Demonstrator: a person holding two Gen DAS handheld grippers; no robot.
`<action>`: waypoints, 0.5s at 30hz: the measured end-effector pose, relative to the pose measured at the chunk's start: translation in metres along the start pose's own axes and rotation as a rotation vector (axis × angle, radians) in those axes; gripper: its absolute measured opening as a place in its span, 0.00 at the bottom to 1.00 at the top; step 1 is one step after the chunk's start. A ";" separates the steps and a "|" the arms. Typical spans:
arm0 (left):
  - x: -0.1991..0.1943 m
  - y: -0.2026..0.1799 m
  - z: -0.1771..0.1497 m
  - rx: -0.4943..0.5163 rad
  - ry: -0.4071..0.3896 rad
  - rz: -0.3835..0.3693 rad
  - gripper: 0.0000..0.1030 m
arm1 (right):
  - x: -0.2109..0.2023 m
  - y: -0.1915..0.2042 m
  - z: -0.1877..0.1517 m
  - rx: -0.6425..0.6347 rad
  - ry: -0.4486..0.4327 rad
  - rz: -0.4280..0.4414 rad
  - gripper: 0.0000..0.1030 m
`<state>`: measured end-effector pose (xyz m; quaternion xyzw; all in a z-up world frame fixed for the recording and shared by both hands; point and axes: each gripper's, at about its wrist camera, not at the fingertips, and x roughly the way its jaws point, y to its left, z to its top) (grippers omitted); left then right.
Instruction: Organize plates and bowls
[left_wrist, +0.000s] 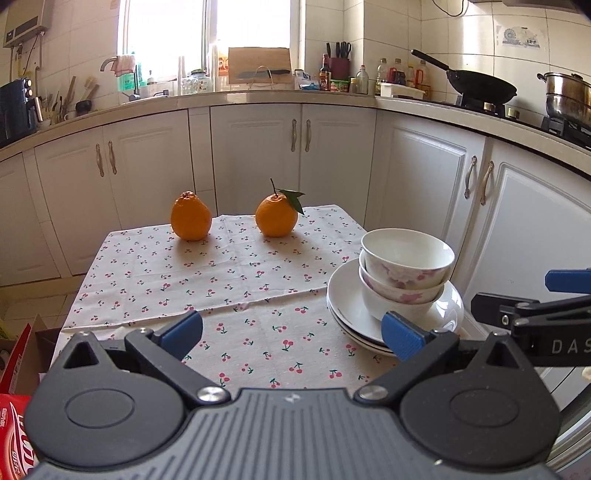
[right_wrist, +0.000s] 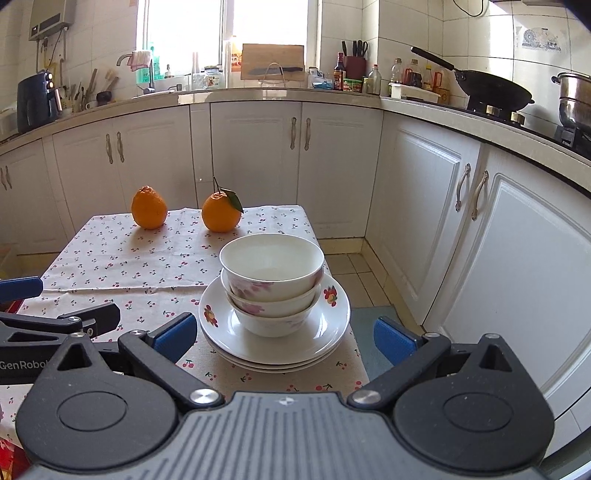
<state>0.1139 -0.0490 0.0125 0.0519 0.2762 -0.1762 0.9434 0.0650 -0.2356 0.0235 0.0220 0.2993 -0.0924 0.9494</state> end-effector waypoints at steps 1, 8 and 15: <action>0.000 0.000 0.000 0.000 0.002 -0.001 0.99 | 0.000 0.000 0.000 -0.001 0.000 -0.001 1.00; 0.001 0.000 0.001 0.001 0.005 0.003 0.99 | 0.001 0.000 -0.001 0.001 0.003 0.001 1.00; 0.001 0.000 0.001 0.001 0.005 0.005 0.99 | 0.001 0.000 0.000 -0.002 0.001 0.000 1.00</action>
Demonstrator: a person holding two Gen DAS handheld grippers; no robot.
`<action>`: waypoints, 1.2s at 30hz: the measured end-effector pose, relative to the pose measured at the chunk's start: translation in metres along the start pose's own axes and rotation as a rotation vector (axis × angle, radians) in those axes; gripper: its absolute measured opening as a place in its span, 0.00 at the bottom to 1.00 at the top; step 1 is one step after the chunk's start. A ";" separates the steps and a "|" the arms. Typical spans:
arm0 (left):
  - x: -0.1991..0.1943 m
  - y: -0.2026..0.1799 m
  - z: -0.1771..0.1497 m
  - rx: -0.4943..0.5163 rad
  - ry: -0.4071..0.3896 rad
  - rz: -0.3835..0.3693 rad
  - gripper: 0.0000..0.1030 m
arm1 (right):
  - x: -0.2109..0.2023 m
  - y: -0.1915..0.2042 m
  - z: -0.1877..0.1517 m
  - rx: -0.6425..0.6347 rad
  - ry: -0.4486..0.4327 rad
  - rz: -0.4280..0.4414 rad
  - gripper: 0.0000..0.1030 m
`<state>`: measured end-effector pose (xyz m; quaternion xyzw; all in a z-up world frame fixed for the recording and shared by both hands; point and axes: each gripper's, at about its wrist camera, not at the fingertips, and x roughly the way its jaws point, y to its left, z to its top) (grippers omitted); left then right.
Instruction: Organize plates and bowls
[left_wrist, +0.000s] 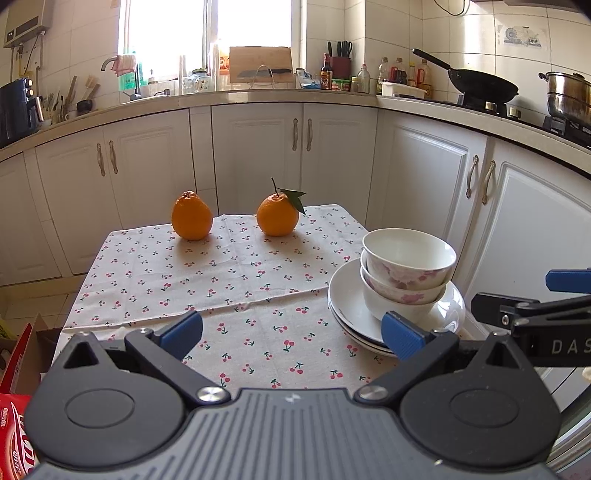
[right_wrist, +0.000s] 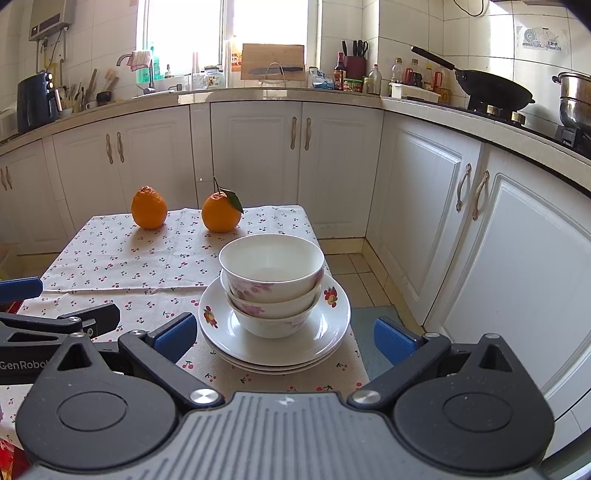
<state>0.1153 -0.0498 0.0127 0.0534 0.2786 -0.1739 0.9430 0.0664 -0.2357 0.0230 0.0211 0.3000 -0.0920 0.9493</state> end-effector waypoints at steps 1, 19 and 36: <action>0.000 0.000 0.000 0.000 0.001 0.000 0.99 | 0.000 0.000 0.000 0.000 0.000 0.000 1.00; 0.001 -0.002 0.001 -0.002 0.008 0.006 0.99 | -0.001 0.001 0.001 -0.010 -0.002 -0.003 1.00; 0.001 -0.003 0.001 -0.005 0.010 0.005 0.99 | -0.002 0.001 0.001 -0.012 -0.006 -0.004 1.00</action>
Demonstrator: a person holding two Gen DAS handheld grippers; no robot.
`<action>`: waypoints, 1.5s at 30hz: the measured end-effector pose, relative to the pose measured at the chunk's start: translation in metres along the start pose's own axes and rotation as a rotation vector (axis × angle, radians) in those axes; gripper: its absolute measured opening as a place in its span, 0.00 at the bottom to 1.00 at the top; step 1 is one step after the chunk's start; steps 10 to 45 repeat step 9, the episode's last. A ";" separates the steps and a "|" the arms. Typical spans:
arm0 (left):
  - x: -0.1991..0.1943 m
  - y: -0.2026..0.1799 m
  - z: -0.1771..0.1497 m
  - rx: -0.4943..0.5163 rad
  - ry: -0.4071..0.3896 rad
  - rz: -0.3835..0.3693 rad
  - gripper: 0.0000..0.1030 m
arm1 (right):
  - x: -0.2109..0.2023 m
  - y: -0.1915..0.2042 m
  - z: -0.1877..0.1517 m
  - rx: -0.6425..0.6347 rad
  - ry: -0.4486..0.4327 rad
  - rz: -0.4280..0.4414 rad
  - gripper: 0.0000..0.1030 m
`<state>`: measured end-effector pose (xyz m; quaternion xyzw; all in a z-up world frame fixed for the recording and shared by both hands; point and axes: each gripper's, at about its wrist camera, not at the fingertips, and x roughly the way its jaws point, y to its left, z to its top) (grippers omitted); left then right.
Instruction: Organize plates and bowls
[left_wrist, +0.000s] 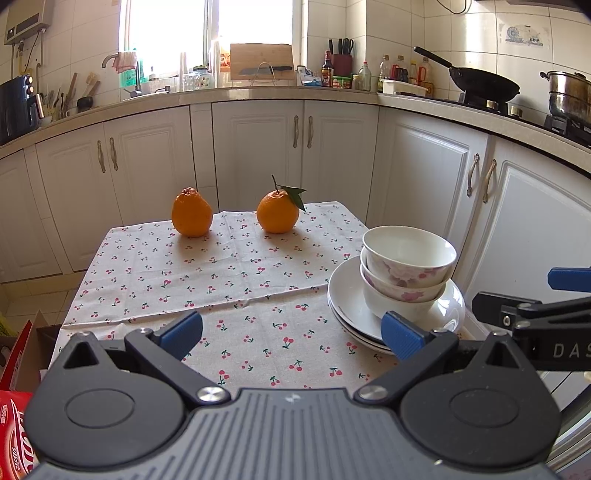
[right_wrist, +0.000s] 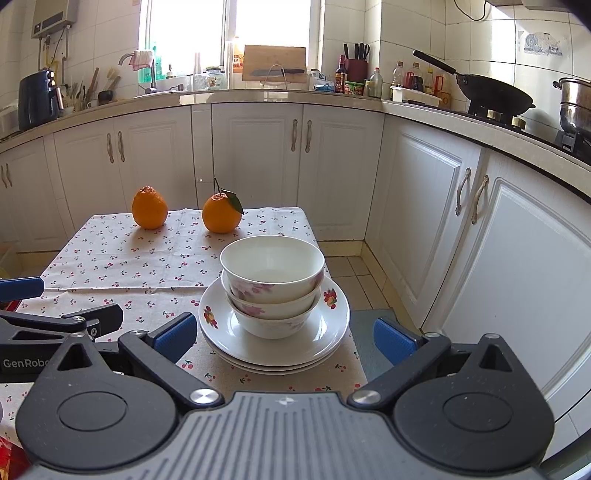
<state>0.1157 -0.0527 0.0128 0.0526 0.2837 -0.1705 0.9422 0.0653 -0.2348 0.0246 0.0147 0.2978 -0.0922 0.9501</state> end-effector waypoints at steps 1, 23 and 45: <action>0.000 0.000 0.000 0.000 -0.001 0.000 0.99 | 0.000 0.000 0.000 0.000 0.000 0.001 1.00; -0.001 0.000 0.000 -0.003 0.001 0.000 0.99 | -0.001 0.002 -0.001 -0.006 0.000 0.001 1.00; -0.001 0.000 0.000 -0.003 0.001 0.000 0.99 | -0.001 0.002 -0.001 -0.006 0.000 0.001 1.00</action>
